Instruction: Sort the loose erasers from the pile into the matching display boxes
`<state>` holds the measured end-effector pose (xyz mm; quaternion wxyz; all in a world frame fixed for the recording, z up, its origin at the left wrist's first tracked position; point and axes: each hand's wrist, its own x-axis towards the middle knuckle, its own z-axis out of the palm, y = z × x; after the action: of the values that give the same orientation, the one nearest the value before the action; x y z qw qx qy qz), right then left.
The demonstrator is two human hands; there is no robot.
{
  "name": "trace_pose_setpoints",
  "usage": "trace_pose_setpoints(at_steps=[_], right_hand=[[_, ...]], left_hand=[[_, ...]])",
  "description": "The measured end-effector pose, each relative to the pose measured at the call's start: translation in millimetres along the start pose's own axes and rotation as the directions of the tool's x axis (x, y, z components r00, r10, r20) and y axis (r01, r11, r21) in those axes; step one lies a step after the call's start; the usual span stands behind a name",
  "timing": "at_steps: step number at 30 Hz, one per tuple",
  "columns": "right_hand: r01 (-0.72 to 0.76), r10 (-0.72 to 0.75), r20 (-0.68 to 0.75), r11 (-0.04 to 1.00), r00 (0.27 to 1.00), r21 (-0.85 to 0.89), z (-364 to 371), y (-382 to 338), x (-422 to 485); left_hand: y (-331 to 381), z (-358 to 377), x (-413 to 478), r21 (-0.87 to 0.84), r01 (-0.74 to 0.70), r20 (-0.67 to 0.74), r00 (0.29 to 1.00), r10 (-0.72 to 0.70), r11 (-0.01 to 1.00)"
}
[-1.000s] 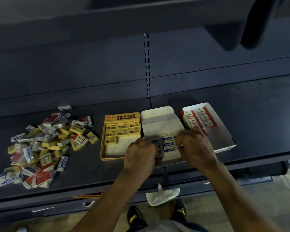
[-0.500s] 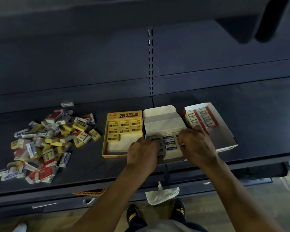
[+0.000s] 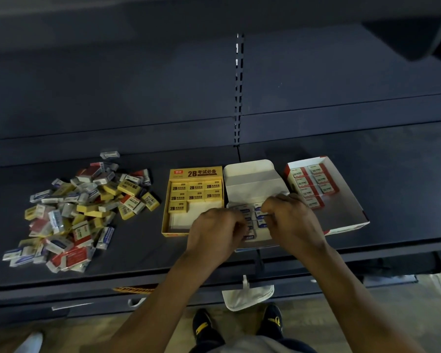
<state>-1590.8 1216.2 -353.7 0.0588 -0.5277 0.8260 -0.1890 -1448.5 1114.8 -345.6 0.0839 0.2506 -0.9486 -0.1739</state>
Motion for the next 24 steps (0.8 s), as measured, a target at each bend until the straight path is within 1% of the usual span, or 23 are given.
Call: trace_pose_setpoints(at_steps=[4, 6, 8, 12, 14, 17, 19, 21, 24], right_hand=[[0.079, -0.080, -0.029, 0.996, 0.996, -0.031, 3.8, -20.0, 8.6], [0.107, -0.108, -0.021, 0.994, 0.994, -0.034, 6.2, -30.9, 14.2], [0.128, -0.128, 0.007, 0.992, 0.992, 0.001, 8.3, -43.2, 20.1], [0.188, -0.189, 0.067, 0.982, 0.980, 0.008, 15.1, -69.0, 34.0], [0.233, -0.234, 0.083, 0.972, 0.969, 0.016, 19.9, -82.1, 42.5], [0.297, -0.298, 0.113, 0.955, 0.948, 0.026, 26.1, -104.0, 57.3], [0.312, -0.311, 0.178, 0.950, 0.934, 0.020, 30.1, -119.5, 68.7], [0.330, -0.326, 0.209, 0.944, 0.922, 0.014, 34.9, -133.7, 80.2], [0.382, -0.372, 0.210, 0.924, 0.904, -0.010, 43.9, -150.5, 95.0]], left_hand=[[-12.5, -4.7, -3.1, -0.020, -0.019, -0.152, 0.988, 0.015, 1.000], [-20.0, -8.2, -5.6, -0.009, 0.011, -0.190, 0.982, -0.012, 1.000], [-30.5, -11.7, -9.7, 0.022, 0.054, -0.216, 0.975, -0.048, 0.998], [-59.9, -18.6, -22.5, 0.094, 0.144, -0.239, 0.964, -0.118, 0.985], [-78.7, -22.7, -28.5, 0.118, 0.215, -0.252, 0.951, -0.181, 0.969], [-104.0, -32.8, -35.1, 0.147, 0.373, -0.283, 0.903, -0.323, 0.916], [-119.2, -39.1, -37.7, 0.180, 0.453, -0.287, 0.873, -0.394, 0.873], [-133.7, -44.6, -39.6, 0.208, 0.506, -0.280, 0.851, -0.444, 0.837], [-146.7, -52.4, -41.3, 0.187, 0.523, -0.261, 0.842, -0.472, 0.831]])
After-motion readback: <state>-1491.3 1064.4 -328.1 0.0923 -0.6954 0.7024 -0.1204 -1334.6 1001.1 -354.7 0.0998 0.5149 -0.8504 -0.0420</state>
